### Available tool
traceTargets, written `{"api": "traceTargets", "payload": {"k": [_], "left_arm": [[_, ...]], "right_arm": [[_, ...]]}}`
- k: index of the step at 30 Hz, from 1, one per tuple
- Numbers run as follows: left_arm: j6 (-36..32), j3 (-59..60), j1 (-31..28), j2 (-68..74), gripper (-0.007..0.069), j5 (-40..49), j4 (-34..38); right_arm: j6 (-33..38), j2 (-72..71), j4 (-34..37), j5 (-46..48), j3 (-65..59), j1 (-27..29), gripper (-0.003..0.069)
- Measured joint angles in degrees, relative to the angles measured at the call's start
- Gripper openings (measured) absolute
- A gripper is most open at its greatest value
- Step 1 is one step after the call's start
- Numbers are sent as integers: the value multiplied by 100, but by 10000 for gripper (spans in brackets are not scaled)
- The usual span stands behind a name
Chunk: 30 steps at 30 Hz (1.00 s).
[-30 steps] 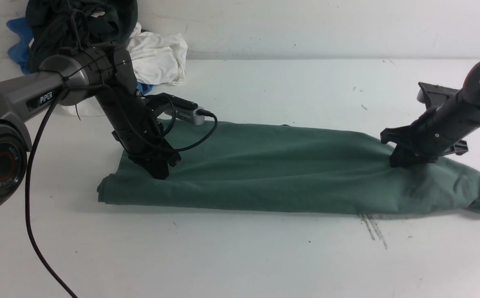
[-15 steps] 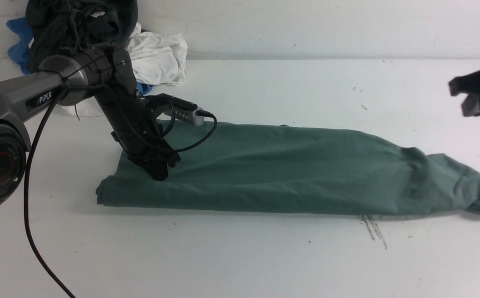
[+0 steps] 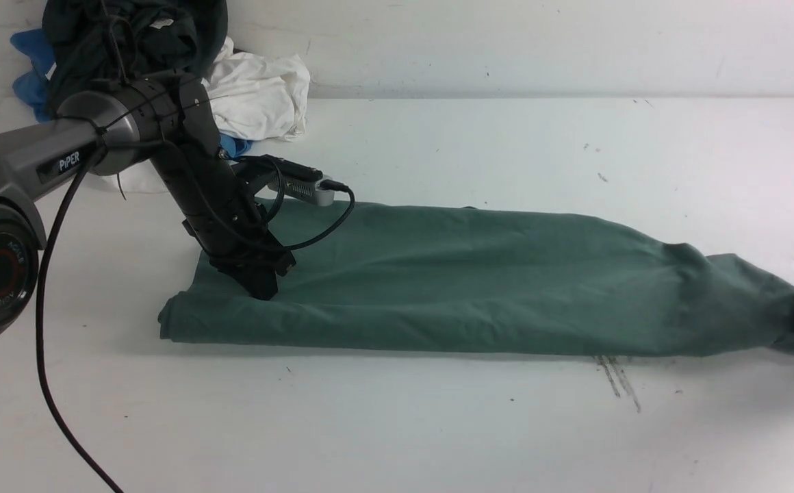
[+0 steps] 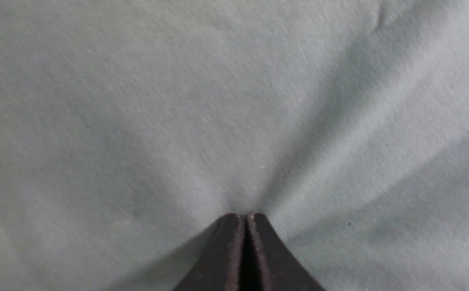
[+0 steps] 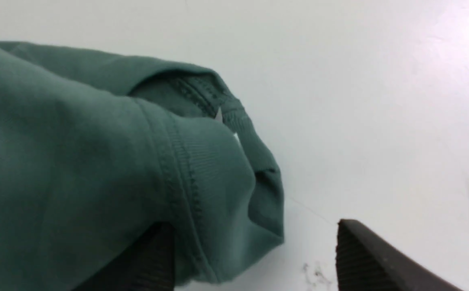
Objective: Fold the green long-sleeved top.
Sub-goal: Use the right arm to clamp the right edge of the fabric
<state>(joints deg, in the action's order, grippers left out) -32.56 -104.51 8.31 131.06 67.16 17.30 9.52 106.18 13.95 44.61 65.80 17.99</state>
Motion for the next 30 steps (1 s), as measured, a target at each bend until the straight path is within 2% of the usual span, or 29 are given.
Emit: {"api": "traceTargets", "payload": {"k": [4,9,10,11,12,13,14,15,16,17,19,26,30], "left_arm": [[-5,1,0,0,-8,4,2],[-5,1,0,0,-8,4,-8],[-12,1,0,0,-8,4,-8],[-12,1,0,0,-8,4,-8],[-12,1,0,0,-8,4,-8],[-12,1,0,0,-8,4,-8],[-27,1,0,0,-8,4,-8],[-34,1,0,0,-8,4,-8],[-34,1,0,0,-8,4,-8],[-34,1,0,0,-8,4,-8],[-38,6,-11,-34,-8,4,9],[-38,-293,-3,-170,-8,222,68],[-38,-734,-43,-512,-8,217,78]], "right_arm": [[180,309,203,-137,8,-41,587],[329,349,223,-332,14,-223,550],[342,348,223,-385,14,-310,502],[348,348,223,-388,14,-317,486],[344,350,223,-394,19,-381,409],[344,350,223,-394,18,-387,398],[344,355,223,-387,18,-409,338],[355,355,223,-343,34,-419,216],[355,355,223,-334,34,-419,216],[365,333,144,-266,79,-419,107],[365,191,-143,-141,149,-419,42],[-538,-839,-2065,360,506,-462,37],[-834,-1249,-2851,621,711,-429,37]]}}
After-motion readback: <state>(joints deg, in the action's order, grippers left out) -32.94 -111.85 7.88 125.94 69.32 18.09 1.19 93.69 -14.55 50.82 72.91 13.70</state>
